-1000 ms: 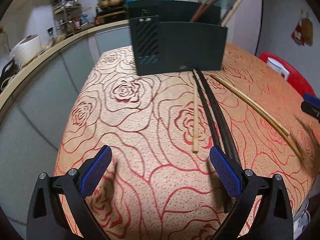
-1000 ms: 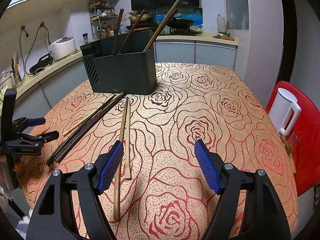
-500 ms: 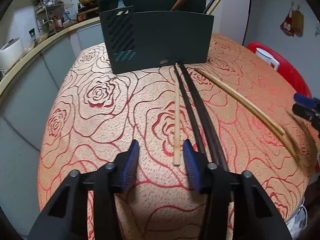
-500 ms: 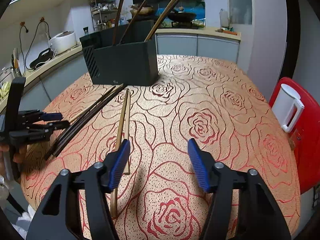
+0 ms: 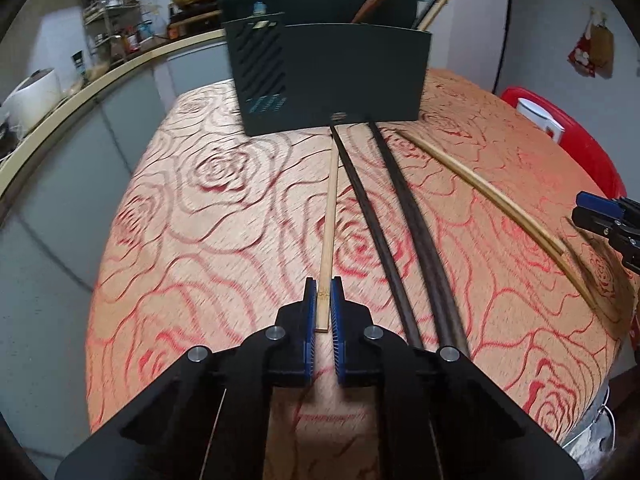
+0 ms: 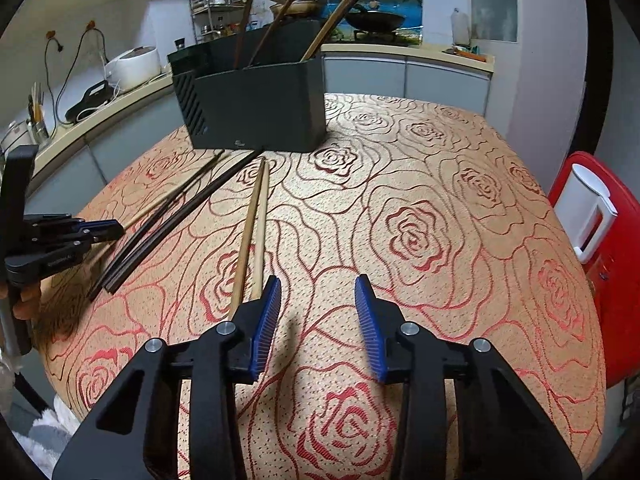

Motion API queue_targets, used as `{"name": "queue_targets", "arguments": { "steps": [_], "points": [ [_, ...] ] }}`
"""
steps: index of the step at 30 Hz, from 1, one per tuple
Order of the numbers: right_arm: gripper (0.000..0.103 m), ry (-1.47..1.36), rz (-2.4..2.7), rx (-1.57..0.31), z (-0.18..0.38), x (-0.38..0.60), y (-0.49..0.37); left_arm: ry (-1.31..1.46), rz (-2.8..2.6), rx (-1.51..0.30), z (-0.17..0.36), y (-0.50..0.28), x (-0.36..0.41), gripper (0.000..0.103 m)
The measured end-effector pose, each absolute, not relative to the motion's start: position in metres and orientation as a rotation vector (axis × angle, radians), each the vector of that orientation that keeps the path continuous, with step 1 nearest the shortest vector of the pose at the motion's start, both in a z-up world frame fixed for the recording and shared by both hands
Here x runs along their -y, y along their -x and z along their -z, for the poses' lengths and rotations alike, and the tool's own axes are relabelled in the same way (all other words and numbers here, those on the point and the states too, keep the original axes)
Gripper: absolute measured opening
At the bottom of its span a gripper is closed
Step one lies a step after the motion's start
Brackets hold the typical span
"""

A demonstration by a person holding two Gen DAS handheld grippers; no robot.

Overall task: Organize utensils
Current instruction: 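Grasp a light thin chopstick with the left tool while the right tool grasps a light wooden chopstick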

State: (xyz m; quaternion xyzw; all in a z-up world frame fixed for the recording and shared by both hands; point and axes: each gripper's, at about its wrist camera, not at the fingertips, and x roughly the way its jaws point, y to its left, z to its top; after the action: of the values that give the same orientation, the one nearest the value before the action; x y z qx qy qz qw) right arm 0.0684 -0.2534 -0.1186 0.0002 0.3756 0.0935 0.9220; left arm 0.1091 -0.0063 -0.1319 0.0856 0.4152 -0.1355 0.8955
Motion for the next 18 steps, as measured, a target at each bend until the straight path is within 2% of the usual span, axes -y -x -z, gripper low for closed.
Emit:
{"name": "queue_targets", "arguments": {
  "steps": [13,18],
  "points": [
    [0.015,0.079,-0.291,-0.814,0.130,0.222,-0.067,-0.155,0.260,-0.851,0.132,-0.099,-0.002,0.007],
    [0.015,0.086,-0.270,-0.828,0.135,0.220,-0.070,-0.154,0.255,-0.847,0.133,-0.098,-0.002,0.007]
  ]
}}
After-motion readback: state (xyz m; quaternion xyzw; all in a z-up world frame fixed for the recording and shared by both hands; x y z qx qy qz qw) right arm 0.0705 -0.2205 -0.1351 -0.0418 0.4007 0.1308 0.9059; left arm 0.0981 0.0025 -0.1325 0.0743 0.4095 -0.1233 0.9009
